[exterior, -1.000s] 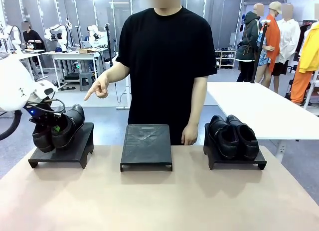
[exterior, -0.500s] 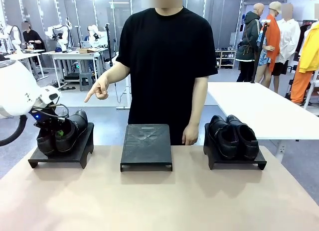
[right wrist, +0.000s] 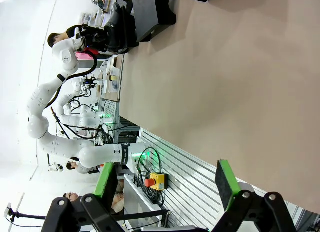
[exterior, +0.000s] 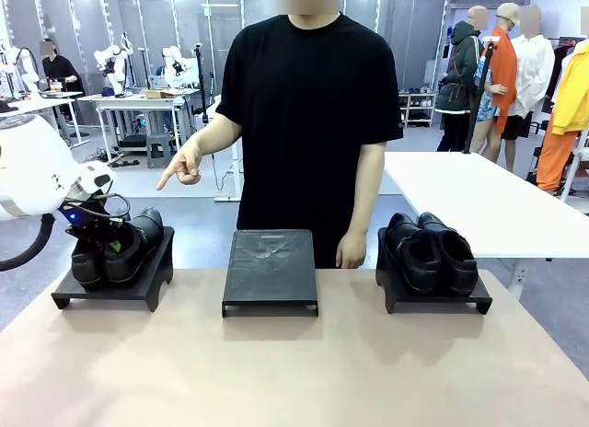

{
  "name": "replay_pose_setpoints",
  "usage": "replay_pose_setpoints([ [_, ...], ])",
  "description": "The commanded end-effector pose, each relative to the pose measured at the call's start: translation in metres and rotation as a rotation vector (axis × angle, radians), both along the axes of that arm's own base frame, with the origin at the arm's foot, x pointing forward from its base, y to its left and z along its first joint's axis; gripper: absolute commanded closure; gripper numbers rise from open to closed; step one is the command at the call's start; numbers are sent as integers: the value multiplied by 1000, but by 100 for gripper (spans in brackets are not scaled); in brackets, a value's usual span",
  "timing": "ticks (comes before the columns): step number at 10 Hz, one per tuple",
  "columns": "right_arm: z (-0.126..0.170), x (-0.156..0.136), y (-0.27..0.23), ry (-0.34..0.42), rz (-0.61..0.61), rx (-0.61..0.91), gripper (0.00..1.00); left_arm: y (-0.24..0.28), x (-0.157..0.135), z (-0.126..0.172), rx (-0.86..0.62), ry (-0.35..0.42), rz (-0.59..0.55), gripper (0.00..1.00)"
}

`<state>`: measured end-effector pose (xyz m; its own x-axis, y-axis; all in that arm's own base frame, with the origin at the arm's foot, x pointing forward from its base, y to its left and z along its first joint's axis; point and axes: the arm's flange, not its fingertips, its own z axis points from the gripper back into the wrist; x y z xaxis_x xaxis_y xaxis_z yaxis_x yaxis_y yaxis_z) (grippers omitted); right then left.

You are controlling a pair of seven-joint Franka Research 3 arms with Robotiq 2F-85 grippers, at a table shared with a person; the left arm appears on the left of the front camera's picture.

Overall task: Place the shoes on the stand as instructed by the person.
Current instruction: Pick up another pair of Shoes and place it on the Shoes Stand indicated by the person.

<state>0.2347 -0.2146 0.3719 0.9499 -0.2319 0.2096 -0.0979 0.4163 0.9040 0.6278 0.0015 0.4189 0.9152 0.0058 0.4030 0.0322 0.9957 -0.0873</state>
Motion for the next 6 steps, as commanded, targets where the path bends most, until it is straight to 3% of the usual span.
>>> replay_pose_setpoints([
  [1,2,0,0,-16,-3,13,0,5,9,4,0,-19,-6,36],
  [2,2,0,0,-16,-3,13,0,5,8,5,0,-19,-9,15],
  [3,2,0,0,-16,-3,13,0,4,6,7,3,-20,-12,32],
  [4,2,0,0,-16,-3,13,0,3,3,9,3,-24,-14,0],
  [6,2,0,0,-16,-3,13,0,4,0,12,2,-28,-16,0],
])
